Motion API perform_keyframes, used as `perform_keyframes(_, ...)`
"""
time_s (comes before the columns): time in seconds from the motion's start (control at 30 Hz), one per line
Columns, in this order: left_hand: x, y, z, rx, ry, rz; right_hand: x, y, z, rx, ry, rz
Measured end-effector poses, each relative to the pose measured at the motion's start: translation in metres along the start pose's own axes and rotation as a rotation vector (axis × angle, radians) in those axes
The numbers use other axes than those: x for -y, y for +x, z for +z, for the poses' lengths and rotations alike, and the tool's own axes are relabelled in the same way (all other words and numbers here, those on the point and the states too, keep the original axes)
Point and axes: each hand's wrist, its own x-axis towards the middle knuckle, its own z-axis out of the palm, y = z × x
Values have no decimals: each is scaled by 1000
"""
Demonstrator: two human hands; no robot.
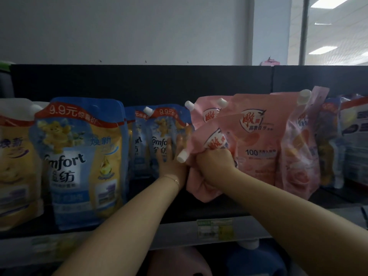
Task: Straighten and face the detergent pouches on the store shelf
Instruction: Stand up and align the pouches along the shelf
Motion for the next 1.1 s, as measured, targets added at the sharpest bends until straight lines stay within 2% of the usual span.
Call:
perform_keyframes(0.13,0,10,-16,142,10,-13,-15,0,2,20,30,60)
perform_keyframes(0.27,3,23,-15,159,79,-4,-18,-2,4,21,90,77)
perform_keyframes(0.37,2,22,-15,197,-73,66,-17,-4,9,17,109,81)
perform_keyframes(0.43,3,20,-16,159,-183,142,-17,-5,10,9,117,86)
perform_keyframes(0.53,12,9,-29,110,-356,327,-16,-7,9,2,141,86)
perform_keyframes(0.57,16,7,-31,134,-433,398,-16,-8,8,4,153,86)
perform_keyframes(0.63,24,-2,-35,325,-567,469,-15,-12,6,4,171,81)
perform_keyframes(0.7,26,-15,-36,550,-666,467,-14,-18,4,6,186,76)
perform_keyframes(0.73,25,-20,-35,577,-708,455,-13,-22,3,7,194,77)
perform_keyframes(0.87,13,-41,-36,530,-856,358,-15,-34,0,-41,222,95)
perform_keyframes(1.0,-13,-60,-53,561,-1123,346,-20,-44,-6,-71,300,124)
perform_keyframes(1.1,-34,-58,-52,502,-935,319,-26,-50,-5,-266,431,122)
